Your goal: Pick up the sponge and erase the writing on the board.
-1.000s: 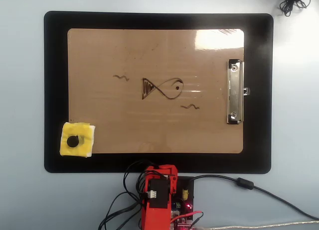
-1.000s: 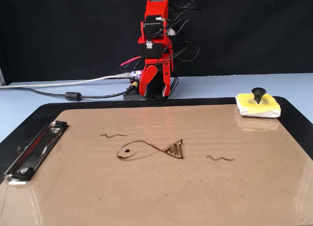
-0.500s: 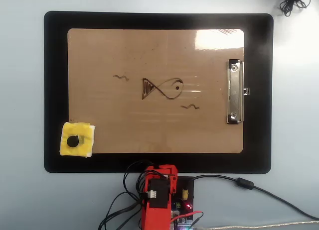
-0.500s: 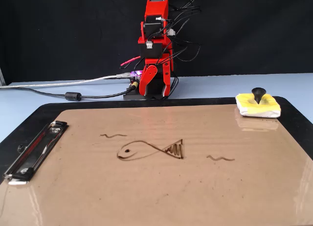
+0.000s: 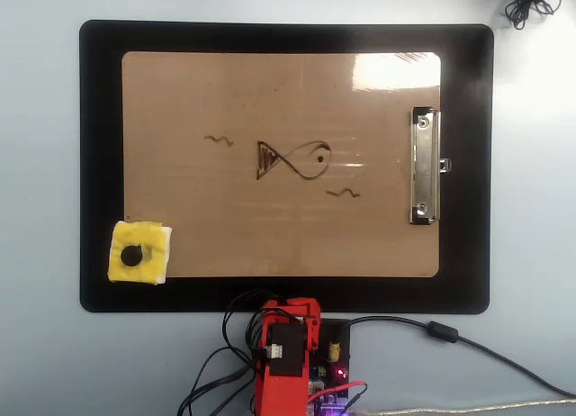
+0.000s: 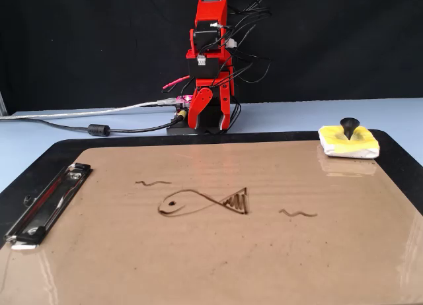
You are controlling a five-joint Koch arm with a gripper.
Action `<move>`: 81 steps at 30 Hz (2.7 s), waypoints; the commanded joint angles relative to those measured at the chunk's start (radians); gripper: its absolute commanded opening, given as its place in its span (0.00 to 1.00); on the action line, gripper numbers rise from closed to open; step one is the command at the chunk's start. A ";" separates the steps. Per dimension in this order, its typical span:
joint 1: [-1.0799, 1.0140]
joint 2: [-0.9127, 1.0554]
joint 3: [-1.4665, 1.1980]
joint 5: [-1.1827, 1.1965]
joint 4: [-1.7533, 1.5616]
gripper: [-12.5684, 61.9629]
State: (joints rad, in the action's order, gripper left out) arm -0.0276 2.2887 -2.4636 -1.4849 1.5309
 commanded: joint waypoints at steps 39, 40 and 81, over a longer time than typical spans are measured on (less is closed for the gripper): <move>1.106 -0.548 0.420 -0.520 -1.580 0.63; 1.112 -0.561 0.423 -0.520 -1.580 0.63; 1.213 -0.667 0.147 -0.071 -1.647 0.61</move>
State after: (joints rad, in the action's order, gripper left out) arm 1.1628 1.6015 -2.3071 -1.5892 -0.0997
